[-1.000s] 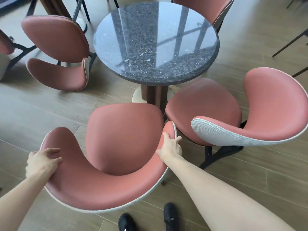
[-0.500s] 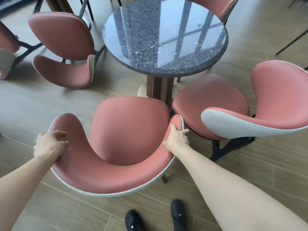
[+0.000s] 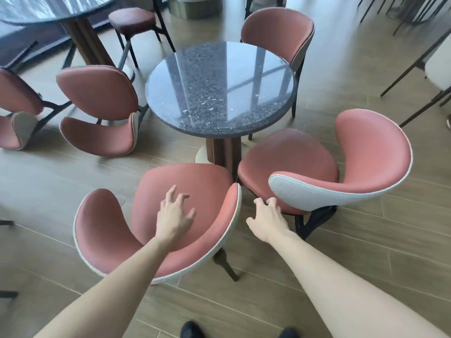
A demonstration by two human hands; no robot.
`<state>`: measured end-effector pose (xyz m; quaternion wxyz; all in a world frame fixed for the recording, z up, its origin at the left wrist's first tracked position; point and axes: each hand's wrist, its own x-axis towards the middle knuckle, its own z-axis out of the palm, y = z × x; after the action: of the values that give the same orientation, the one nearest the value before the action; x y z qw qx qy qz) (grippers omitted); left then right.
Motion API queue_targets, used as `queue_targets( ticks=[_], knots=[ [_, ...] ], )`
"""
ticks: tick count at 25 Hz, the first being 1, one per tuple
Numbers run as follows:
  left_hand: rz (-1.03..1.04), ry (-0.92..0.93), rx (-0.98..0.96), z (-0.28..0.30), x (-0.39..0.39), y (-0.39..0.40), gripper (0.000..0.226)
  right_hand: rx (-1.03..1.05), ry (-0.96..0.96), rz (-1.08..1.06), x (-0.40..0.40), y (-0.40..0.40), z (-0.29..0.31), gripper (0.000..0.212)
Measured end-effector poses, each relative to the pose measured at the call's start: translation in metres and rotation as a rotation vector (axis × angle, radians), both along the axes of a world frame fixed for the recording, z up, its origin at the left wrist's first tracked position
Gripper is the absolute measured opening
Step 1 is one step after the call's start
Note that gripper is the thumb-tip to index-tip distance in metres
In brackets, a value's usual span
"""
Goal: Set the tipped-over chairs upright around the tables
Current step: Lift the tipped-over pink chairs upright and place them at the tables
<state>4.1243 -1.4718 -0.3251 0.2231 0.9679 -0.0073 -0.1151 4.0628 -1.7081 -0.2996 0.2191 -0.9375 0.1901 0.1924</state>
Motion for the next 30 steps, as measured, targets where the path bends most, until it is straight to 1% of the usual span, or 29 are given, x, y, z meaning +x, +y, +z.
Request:
queue_targets(
  ticks=[2, 6, 8, 10, 12, 14, 16, 18, 21, 23, 25, 26, 27, 29, 30],
  knots=[
    [-0.029, 0.001, -0.083, 0.013, -0.026, -0.070, 0.052, -0.001, -0.043, -0.011, -0.017, -0.044, 0.020, 0.048],
    [-0.118, 0.034, -0.165, 0.025, -0.076, -0.200, 0.058, 0.022, -0.070, -0.002, -0.051, -0.128, 0.044, 0.049],
    [-0.164, 0.093, -0.185, 0.028, -0.090, -0.251, 0.063, 0.003, -0.084, -0.022, -0.060, -0.165, 0.050, 0.052],
    [-0.140, 0.201, -0.255, 0.031, -0.097, -0.299, 0.069, -0.014, -0.080, -0.037, -0.065, -0.203, 0.051, 0.055],
    [-0.066, 0.320, -0.339, 0.032, -0.095, -0.339, 0.075, -0.021, -0.071, -0.031, -0.063, -0.235, 0.049, 0.057],
    [0.006, 0.402, -0.390, 0.029, -0.084, -0.368, 0.081, -0.024, -0.073, -0.017, -0.053, -0.260, 0.045, 0.055],
    [0.076, 0.446, -0.428, 0.024, -0.066, -0.395, 0.085, -0.056, -0.061, 0.037, -0.033, -0.289, 0.039, 0.055],
    [0.173, 0.469, -0.475, 0.018, -0.046, -0.419, 0.089, -0.112, -0.022, 0.109, -0.011, -0.315, 0.032, 0.060],
    [0.413, 0.539, -0.486, 0.008, -0.015, -0.456, 0.091, -0.244, 0.116, 0.253, 0.023, -0.357, 0.019, 0.078],
    [0.560, 0.625, -0.455, 0.005, -0.005, -0.474, 0.089, -0.306, 0.287, 0.377, 0.034, -0.386, 0.007, 0.100],
    [0.659, 0.621, -0.442, 0.003, 0.002, -0.492, 0.085, -0.408, 0.421, 0.500, 0.042, -0.424, -0.008, 0.114],
    [0.714, 0.595, -0.469, -0.001, 0.000, -0.502, 0.083, -0.453, 0.443, 0.563, 0.045, -0.444, -0.014, 0.114],
    [0.770, 0.567, -0.500, -0.003, -0.006, -0.513, 0.084, -0.480, 0.427, 0.625, 0.046, -0.463, -0.019, 0.109],
    [0.851, 0.545, -0.568, -0.005, -0.025, -0.544, 0.096, -0.520, 0.305, 0.741, 0.044, -0.495, -0.028, 0.092],
    [0.883, 0.530, -0.603, -0.007, -0.033, -0.562, 0.101, -0.545, 0.247, 0.785, 0.042, -0.504, -0.033, 0.087]
  ],
)
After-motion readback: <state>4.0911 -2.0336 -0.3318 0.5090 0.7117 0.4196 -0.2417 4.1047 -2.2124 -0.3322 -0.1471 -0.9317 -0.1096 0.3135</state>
